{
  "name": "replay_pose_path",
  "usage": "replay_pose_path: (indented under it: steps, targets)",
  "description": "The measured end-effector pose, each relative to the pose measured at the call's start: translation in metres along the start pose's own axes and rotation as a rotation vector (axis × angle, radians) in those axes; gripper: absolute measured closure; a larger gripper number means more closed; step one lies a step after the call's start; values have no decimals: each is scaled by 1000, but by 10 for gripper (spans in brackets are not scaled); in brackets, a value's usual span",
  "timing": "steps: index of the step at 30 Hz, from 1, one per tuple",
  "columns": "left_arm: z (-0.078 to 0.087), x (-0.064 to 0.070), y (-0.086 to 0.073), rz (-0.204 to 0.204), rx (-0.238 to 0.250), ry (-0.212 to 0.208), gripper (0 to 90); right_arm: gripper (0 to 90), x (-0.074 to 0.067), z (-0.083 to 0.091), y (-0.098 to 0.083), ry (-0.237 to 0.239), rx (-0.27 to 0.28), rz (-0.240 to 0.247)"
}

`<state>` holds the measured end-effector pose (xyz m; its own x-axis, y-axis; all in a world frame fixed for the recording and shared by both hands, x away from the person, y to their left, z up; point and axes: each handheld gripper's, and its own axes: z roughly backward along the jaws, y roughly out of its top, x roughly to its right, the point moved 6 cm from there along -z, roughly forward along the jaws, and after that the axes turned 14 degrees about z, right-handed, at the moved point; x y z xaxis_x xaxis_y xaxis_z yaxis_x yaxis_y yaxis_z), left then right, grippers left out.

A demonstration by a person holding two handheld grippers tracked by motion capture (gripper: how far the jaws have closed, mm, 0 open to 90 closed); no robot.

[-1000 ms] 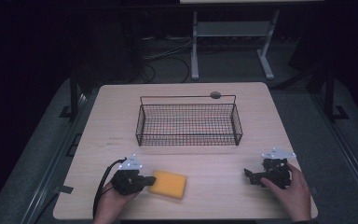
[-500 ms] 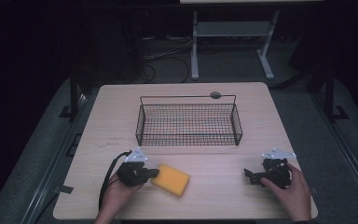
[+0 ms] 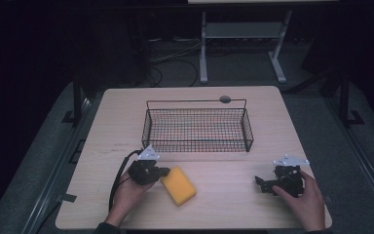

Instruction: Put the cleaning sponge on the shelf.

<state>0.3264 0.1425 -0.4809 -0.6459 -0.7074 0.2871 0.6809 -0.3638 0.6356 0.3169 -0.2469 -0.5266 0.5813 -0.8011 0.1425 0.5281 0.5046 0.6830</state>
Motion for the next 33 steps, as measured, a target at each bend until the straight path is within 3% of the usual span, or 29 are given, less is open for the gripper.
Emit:
replay_pose_path:
  steps: [6, 10, 14, 24, 28, 33]
  targets:
    - [2, 0, 7, 9, 23, -9, 898, 0, 0, 0, 0, 0, 0, 0]
    - [11, 12, 7, 7, 43, -33, 898, 0, 0, 0, 0, 0, 0, 0]
    - [12, 27, -1, -17, 19, -58, 898, 0, 0, 0, 0, 0, 0, 0]
    - [12, 58, -26, 2, -9, -117, 898, 0, 0, 0, 0, 0, 0, -3]
    - [7, 58, -33, 1, -42, -116, 898, 0, 0, 0, 0, 0, 0, -2]
    - [9, 53, -33, 8, -38, -96, 898, 0, 0, 0, 0, 0, 0, -2]
